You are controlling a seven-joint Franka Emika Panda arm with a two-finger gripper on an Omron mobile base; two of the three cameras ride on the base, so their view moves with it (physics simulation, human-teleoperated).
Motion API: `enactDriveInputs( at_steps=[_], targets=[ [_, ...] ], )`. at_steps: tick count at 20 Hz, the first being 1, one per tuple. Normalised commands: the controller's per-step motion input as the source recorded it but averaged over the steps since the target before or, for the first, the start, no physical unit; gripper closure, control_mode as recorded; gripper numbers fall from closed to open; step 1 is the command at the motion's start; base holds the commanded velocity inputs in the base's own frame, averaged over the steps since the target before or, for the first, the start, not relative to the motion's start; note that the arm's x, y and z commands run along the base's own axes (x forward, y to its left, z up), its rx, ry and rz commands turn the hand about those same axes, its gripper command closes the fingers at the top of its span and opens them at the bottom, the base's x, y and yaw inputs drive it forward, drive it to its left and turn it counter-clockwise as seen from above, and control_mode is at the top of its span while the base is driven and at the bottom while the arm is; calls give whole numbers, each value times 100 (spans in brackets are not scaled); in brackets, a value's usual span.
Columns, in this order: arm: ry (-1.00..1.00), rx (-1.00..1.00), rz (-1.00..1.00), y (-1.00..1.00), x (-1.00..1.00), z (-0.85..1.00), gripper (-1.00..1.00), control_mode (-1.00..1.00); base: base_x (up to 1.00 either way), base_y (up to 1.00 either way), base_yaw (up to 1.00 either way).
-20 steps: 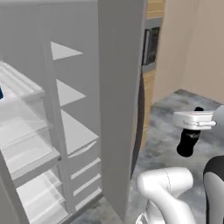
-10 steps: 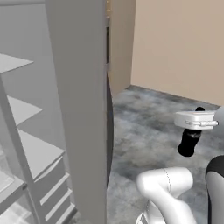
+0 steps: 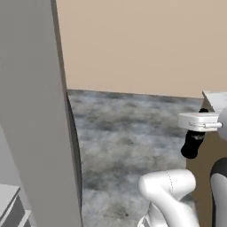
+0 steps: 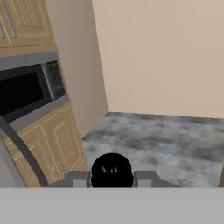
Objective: Open the fridge, grab two sodas, and place both sodas inside the bowl with ice on the dining counter.
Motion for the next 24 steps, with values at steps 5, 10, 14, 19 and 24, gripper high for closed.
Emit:
enactDriveInputs(
  at_steps=[5,10,14,19,24],
  targets=[
    [0,0,0,0,0,0,100,100,15,-9,-66],
    [0,0,0,0,0,0,100,100,62,-1,-49],
    [0,0,0,0,0,0,100,100,94,2,-33],
    [0,0,0,0,0,0,100,100,100,16,-18],
    [0,0,0,0,0,0,100,100,100,24,-18]
  ],
)
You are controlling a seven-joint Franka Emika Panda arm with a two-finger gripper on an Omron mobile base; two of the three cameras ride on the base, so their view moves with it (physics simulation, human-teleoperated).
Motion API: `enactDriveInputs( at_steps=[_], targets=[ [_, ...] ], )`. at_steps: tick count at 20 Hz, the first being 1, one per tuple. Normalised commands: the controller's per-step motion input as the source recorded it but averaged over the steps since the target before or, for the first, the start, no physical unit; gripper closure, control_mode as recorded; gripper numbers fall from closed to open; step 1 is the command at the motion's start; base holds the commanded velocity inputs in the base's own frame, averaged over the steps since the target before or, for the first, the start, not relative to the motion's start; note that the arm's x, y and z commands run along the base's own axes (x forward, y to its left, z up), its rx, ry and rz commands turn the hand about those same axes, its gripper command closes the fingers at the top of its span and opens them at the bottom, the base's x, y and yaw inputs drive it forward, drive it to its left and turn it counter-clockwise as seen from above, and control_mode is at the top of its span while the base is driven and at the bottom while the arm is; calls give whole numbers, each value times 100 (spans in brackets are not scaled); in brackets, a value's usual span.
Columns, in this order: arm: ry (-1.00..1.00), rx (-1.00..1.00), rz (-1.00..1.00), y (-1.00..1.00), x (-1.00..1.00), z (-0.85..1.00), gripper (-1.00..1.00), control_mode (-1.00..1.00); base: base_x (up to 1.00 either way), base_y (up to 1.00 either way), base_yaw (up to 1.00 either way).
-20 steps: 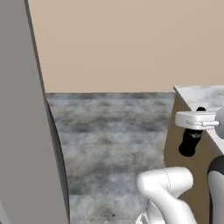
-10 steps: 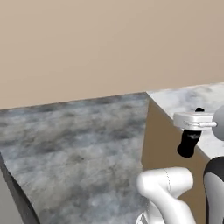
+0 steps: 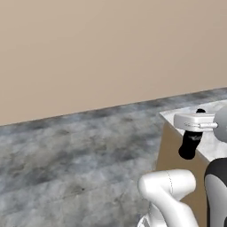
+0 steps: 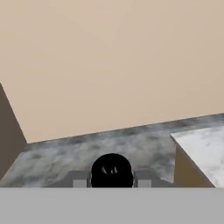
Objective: Open the fridge, grab two sodas, and place both sodas inside the bowl with ice on the dining counter.
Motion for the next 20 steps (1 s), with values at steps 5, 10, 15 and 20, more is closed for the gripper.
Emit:
enactDriveInputs(
  at_steps=[5,10,15,20],
  targets=[
    [0,0,0,0,0,0,100,100,100,37,-21],
    [0,0,0,0,0,0,100,100,100,56,-29],
    [0,0,0,0,0,0,100,100,98,68,-41],
    [0,0,0,0,0,0,100,100,73,56,-54]
  ],
)
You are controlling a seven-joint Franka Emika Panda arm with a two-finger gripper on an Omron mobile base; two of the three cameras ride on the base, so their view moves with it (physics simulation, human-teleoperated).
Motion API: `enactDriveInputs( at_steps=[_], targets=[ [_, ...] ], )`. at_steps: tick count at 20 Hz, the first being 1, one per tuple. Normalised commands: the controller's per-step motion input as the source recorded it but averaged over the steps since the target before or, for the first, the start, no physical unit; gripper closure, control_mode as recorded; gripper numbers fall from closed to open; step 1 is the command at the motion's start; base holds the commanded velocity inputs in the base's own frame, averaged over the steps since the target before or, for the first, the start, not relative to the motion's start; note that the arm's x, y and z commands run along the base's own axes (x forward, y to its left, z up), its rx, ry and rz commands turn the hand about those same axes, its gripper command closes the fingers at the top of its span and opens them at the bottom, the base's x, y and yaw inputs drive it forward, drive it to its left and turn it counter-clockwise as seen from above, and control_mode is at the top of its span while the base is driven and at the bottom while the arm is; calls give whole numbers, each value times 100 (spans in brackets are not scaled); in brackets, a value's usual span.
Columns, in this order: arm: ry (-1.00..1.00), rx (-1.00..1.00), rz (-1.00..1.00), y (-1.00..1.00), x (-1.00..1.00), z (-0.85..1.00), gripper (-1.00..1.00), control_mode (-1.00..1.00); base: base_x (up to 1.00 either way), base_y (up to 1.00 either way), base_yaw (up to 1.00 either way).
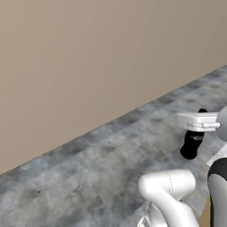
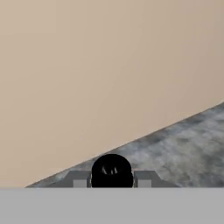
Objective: Open the fridge, grab two sodas, and place both sodas inside the bowl with ice on the dining counter.
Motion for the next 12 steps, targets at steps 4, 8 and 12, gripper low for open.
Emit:
enactDriveInputs(
  at_steps=[4,8,12],
  targets=[
    [0,0,0,0,0,0,100,100,63,48,-58],
    [0,0,0,0,0,0,100,100,59,44,-60],
    [0,0,0,0,0,0,100,100,57,43,-61]
  ],
)
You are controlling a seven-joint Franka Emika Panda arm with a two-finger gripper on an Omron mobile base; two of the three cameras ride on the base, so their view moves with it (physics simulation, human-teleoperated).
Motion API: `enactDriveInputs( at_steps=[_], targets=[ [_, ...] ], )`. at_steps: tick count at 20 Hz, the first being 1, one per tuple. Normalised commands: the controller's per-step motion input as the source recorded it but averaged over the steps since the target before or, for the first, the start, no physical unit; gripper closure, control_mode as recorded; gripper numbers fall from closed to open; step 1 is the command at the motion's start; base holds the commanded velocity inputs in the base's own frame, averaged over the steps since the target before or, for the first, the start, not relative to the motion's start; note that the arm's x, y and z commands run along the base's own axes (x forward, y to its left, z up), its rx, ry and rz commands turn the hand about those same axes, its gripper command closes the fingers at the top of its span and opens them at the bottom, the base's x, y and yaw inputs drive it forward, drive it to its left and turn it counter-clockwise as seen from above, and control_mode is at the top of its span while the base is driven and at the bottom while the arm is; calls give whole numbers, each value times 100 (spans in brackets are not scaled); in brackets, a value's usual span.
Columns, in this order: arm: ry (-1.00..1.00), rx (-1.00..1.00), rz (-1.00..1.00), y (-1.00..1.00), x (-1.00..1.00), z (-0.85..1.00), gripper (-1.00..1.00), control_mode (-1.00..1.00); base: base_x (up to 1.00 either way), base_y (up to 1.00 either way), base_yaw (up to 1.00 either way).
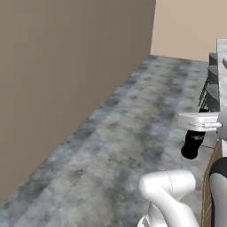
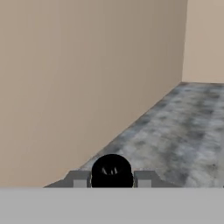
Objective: Open the fridge, grab two sodas, and place both sodas inside the bowl with ice on the dining counter.
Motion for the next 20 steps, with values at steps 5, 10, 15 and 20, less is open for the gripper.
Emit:
enactDriveInputs(
  at_steps=[5,10,15,20],
  targets=[
    [0,0,0,0,0,0,100,100,59,44,-60],
    [0,0,0,0,0,0,100,100,65,49,-58],
    [0,0,0,0,0,0,100,100,72,53,-55],
    [0,0,0,0,0,0,100,100,86,59,-52]
  ],
)
